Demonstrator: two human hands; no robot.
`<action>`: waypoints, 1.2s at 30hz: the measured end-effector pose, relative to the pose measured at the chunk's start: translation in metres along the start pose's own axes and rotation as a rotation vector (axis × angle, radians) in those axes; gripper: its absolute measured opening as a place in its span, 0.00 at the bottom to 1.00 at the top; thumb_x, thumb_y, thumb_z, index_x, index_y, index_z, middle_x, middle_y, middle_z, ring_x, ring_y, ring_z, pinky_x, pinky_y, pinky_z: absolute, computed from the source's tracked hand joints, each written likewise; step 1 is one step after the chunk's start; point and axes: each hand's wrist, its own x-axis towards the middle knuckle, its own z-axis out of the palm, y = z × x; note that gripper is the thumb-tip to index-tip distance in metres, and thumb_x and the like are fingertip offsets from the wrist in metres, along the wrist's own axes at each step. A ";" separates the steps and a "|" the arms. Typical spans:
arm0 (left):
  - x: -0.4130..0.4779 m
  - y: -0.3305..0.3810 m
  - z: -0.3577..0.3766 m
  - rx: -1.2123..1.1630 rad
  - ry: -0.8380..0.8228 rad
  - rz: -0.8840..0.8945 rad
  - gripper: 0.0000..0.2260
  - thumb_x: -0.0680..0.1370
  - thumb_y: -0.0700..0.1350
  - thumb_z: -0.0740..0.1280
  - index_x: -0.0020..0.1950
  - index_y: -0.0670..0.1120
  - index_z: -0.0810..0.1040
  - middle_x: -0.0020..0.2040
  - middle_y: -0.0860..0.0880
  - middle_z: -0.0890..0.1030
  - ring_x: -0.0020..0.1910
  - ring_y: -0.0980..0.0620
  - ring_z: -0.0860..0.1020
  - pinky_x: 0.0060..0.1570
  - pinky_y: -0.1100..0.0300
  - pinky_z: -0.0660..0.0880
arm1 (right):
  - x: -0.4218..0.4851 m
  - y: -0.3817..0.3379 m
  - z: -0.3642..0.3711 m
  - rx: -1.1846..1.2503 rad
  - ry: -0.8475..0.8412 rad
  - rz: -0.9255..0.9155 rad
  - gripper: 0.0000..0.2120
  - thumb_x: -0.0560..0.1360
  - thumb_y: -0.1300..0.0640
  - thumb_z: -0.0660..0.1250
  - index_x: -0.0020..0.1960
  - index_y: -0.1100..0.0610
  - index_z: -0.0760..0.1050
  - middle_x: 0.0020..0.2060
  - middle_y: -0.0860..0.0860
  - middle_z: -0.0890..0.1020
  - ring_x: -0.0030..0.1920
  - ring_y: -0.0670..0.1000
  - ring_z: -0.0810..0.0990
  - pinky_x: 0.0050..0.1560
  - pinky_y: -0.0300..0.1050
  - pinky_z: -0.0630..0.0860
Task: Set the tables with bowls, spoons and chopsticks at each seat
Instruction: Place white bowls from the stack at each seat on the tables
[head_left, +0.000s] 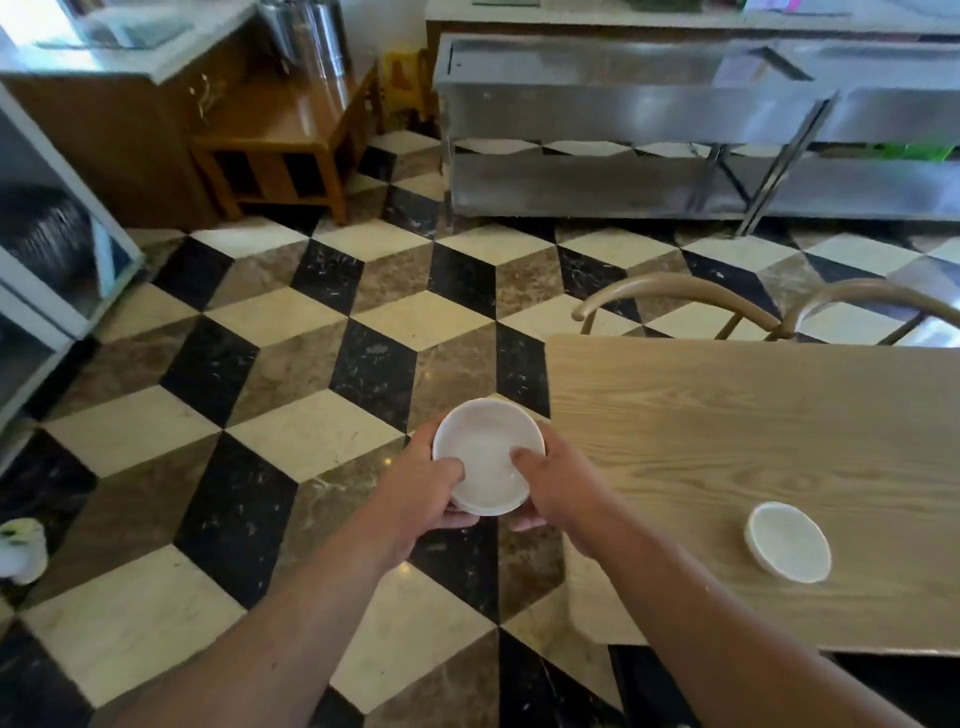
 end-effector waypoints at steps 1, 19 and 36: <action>0.000 0.002 -0.011 -0.002 -0.003 0.004 0.22 0.85 0.40 0.64 0.74 0.62 0.70 0.63 0.52 0.74 0.56 0.48 0.78 0.48 0.49 0.88 | 0.004 -0.008 0.008 -0.007 0.003 0.019 0.22 0.86 0.56 0.61 0.77 0.42 0.67 0.65 0.53 0.77 0.52 0.58 0.86 0.45 0.58 0.89; 0.162 0.110 -0.068 0.265 -0.060 0.043 0.21 0.86 0.40 0.62 0.72 0.65 0.68 0.65 0.49 0.72 0.58 0.45 0.76 0.42 0.53 0.87 | 0.145 -0.105 0.011 0.092 0.086 0.023 0.20 0.85 0.59 0.60 0.75 0.46 0.67 0.60 0.53 0.77 0.48 0.57 0.86 0.30 0.39 0.81; 0.455 0.310 -0.103 0.373 -0.252 0.143 0.24 0.84 0.39 0.64 0.65 0.70 0.70 0.62 0.57 0.74 0.58 0.50 0.76 0.38 0.60 0.85 | 0.406 -0.292 -0.050 0.206 0.221 0.093 0.22 0.83 0.60 0.61 0.74 0.43 0.69 0.59 0.51 0.79 0.54 0.59 0.84 0.46 0.59 0.89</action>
